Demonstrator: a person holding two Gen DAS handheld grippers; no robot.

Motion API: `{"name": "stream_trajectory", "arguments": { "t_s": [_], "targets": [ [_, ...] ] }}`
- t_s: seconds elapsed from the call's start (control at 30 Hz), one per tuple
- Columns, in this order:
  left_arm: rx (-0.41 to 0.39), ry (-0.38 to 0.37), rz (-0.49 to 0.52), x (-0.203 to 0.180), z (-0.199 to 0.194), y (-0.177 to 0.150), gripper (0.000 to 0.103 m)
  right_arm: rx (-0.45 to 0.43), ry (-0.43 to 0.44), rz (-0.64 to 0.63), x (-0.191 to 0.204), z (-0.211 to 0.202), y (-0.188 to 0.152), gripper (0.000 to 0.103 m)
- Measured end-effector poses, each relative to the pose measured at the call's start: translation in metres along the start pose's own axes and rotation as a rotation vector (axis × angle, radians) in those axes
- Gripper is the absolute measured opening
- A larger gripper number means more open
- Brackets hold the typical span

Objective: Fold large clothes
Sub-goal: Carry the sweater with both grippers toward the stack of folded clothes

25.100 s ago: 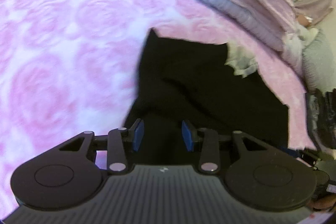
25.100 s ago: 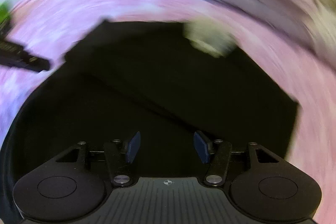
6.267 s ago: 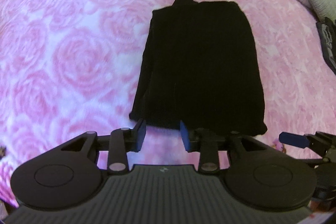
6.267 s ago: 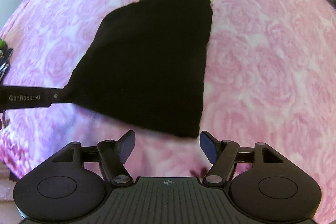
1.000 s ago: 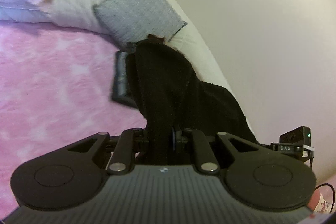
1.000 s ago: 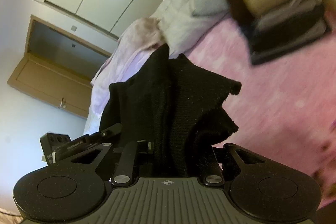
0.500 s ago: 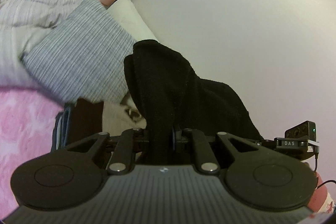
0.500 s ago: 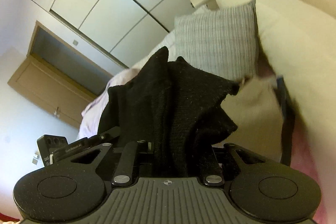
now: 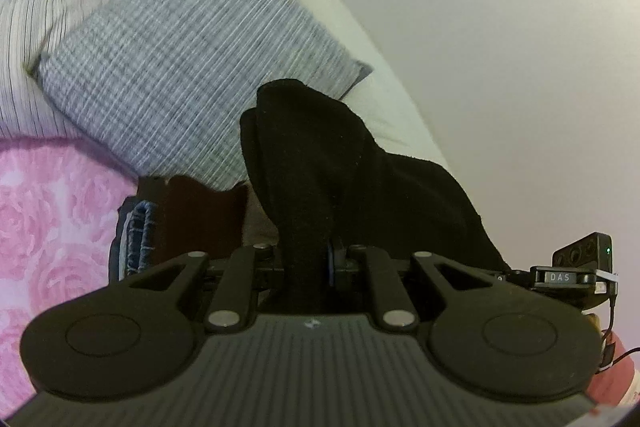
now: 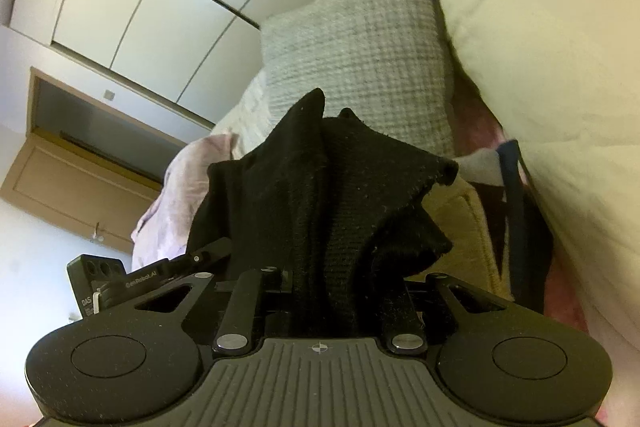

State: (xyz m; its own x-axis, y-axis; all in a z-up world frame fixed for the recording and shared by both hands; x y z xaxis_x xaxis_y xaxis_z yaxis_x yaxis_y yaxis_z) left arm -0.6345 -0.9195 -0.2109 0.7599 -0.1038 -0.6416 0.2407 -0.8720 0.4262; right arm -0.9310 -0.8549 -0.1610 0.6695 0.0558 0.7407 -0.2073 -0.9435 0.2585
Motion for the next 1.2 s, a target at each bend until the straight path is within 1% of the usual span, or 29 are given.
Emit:
{"name": "stream_trajectory", "arguments": {
  "t_s": [0.2,0.3,0.33,0.37,0.4,0.43,0.47,0.5,0.53,0.6,0.63,0.73,0.77,0.8,0.83,0.87,0.93,0.97,1.0,1.03,1.07,1.1,1.2],
  "targets": [
    [0.028,0.011,0.002,0.019,0.025,0.000,0.011,0.004,0.000,0.035,-0.031,0.018,0.002,0.015],
    [0.017,0.008,0.007,0.025,0.032,0.000,0.011,0.000,-0.011,0.034,-0.043,0.023,0.001,0.015],
    [0.016,0.007,0.003,0.029,0.036,-0.002,0.012,0.002,-0.026,0.023,-0.044,0.025,0.000,0.016],
    [0.017,0.012,-0.004,0.034,0.040,-0.003,0.013,0.004,-0.062,0.008,-0.050,0.028,-0.001,0.018],
    [0.019,0.020,-0.006,0.038,0.043,-0.005,0.014,0.003,-0.096,0.002,-0.053,0.030,-0.003,0.024],
    [0.018,0.023,-0.004,0.041,0.045,-0.006,0.017,-0.003,-0.127,0.005,-0.059,0.032,-0.004,0.027],
    [0.013,0.025,-0.006,0.042,0.044,-0.005,0.019,-0.016,-0.143,0.021,-0.063,0.031,-0.004,0.036],
    [0.007,0.024,-0.010,0.042,0.042,-0.003,0.020,-0.035,-0.144,0.036,-0.065,0.028,-0.003,0.041],
    [-0.001,0.015,-0.008,0.041,0.039,0.000,0.019,-0.069,-0.140,0.051,-0.066,0.021,-0.001,0.042],
    [-0.017,0.022,-0.005,0.042,0.033,0.007,0.025,-0.126,-0.121,0.074,-0.067,0.009,0.004,0.047],
    [-0.028,0.020,-0.011,0.044,0.031,0.013,0.030,-0.147,-0.116,0.087,-0.068,0.005,0.006,0.047],
    [-0.056,0.018,-0.061,0.048,0.032,0.030,0.031,-0.178,-0.129,0.088,-0.069,0.003,0.009,0.046],
    [-0.065,0.015,-0.068,0.047,0.035,0.035,0.030,-0.189,-0.151,0.073,-0.068,0.004,0.009,0.032],
    [-0.070,0.019,-0.064,0.046,0.038,0.038,0.027,-0.191,-0.179,0.046,-0.067,0.007,0.009,0.016],
    [-0.077,0.043,-0.058,0.046,0.041,0.041,0.013,-0.207,-0.214,0.022,-0.066,0.008,0.010,0.016],
    [-0.083,0.067,-0.066,0.050,0.045,0.042,0.010,-0.224,-0.244,0.001,-0.065,0.013,0.013,0.015],
    [-0.090,0.104,-0.088,0.059,0.051,0.039,0.009,-0.254,-0.313,-0.045,-0.064,0.020,0.013,0.015],
    [-0.086,0.134,-0.087,0.062,0.054,0.035,0.009,-0.256,-0.347,-0.045,-0.065,0.024,0.012,0.017],
    [-0.082,0.167,-0.073,0.063,0.056,0.030,0.009,-0.252,-0.384,-0.049,-0.066,0.028,0.010,0.026],
    [-0.085,0.193,-0.057,0.063,0.056,0.028,0.010,-0.256,-0.428,-0.050,-0.064,0.028,0.009,0.033],
    [-0.098,0.215,-0.046,0.061,0.053,0.027,0.011,-0.269,-0.468,-0.054,-0.060,0.027,0.009,0.042],
    [-0.111,0.241,-0.036,0.059,0.049,0.029,0.012,-0.296,-0.507,-0.069,-0.056,0.022,0.010,0.043],
    [-0.169,0.331,0.006,0.047,0.032,0.042,0.009,-0.417,-0.632,-0.137,-0.033,0.003,0.013,0.043]
  ]
}}
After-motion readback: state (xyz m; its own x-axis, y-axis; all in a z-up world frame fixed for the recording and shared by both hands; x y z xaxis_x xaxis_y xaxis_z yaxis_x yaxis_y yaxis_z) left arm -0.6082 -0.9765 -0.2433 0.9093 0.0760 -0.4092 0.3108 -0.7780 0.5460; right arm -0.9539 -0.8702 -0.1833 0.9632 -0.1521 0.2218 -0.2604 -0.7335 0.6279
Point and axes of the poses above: each gripper's, at about its wrist camera, not at the fingertips, and z roughly the way its jaws point, x to its left, y to its top, the point moved 9 cm from there along z, roughly the way its jaws point, and after that the axes turned 7 degrees about x, right-handed, at the moved point
